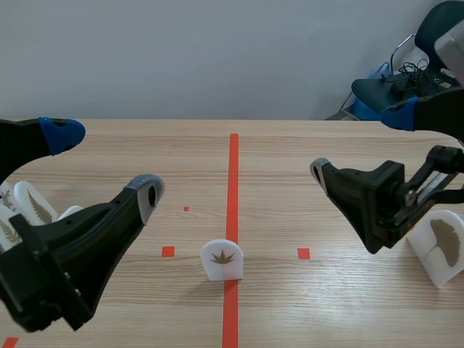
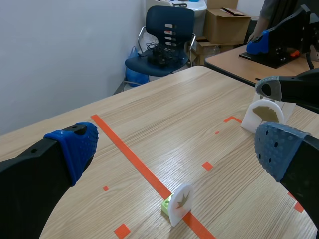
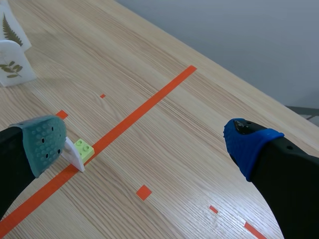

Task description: Do the leaf sorting experiment

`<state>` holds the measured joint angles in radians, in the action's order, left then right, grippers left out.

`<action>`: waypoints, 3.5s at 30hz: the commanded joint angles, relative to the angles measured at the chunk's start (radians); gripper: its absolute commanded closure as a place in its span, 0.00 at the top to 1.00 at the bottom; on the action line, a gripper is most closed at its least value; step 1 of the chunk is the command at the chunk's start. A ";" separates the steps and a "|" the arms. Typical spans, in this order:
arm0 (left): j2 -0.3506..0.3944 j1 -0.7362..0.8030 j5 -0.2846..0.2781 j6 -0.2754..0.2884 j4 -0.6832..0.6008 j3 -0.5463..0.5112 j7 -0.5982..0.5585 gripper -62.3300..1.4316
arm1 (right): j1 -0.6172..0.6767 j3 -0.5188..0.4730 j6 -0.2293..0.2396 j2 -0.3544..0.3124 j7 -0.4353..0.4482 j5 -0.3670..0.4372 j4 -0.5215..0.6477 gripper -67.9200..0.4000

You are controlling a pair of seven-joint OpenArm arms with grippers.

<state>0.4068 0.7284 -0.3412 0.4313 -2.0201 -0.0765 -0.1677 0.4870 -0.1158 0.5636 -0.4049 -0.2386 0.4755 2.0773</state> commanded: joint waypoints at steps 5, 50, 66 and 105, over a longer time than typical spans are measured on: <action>-0.004 -0.004 -0.007 0.003 -0.006 0.002 -0.015 1.00 | -0.003 0.021 0.006 -0.005 0.013 0.008 -0.006 1.00; 0.195 -0.014 -0.057 -0.002 0.173 -0.114 0.086 1.00 | -0.420 0.647 0.006 0.178 0.200 -0.368 -0.729 0.75; 0.195 -0.014 -0.146 -0.001 0.196 -0.190 0.068 1.00 | -0.420 0.646 0.006 0.178 0.166 -0.368 -0.728 0.10; 0.195 -0.014 -0.146 0.006 0.196 -0.190 0.067 1.00 | -0.105 -0.049 -0.130 0.230 0.008 -0.177 -0.358 0.07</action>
<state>0.6041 0.7151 -0.4797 0.4316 -1.8008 -0.2562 -0.0830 0.4068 -0.1688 0.4332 -0.1635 -0.2451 0.2890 1.7409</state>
